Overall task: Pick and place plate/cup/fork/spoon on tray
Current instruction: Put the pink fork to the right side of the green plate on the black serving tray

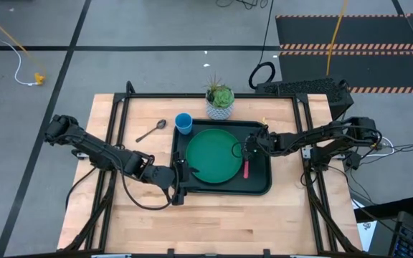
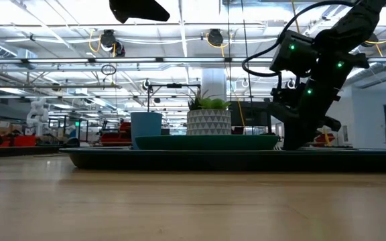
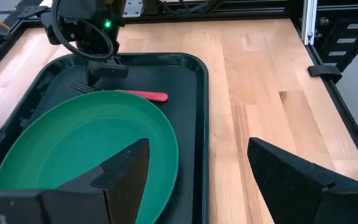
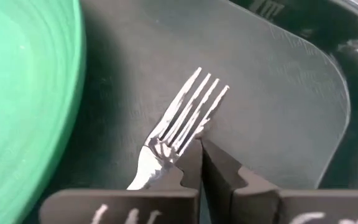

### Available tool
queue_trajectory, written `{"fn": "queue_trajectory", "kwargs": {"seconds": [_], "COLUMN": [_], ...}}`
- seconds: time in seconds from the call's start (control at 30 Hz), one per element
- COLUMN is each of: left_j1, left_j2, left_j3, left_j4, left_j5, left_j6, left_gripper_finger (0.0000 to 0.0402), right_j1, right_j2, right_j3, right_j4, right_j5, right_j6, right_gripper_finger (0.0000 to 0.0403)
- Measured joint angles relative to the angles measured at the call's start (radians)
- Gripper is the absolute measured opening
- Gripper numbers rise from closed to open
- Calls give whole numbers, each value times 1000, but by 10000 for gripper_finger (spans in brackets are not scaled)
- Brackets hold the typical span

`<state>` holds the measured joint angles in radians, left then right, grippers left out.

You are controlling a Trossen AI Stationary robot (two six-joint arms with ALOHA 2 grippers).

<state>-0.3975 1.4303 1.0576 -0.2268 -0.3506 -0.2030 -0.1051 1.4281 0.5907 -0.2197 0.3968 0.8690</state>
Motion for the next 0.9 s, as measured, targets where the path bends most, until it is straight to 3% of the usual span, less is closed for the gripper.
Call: {"fn": "queue_trajectory", "kwargs": {"seconds": [0.9], "left_j1": [16], "left_j2": [0], "left_j3": [0], "left_j4": [-4], "left_j5": [0], "left_j6": [8], "left_gripper_finger": [276], "right_j1": [0], "right_j2": [-13], "right_j3": [0], "right_j4": [-2], "right_j5": [54], "right_j6": [-44], "right_gripper_finger": [0]}}
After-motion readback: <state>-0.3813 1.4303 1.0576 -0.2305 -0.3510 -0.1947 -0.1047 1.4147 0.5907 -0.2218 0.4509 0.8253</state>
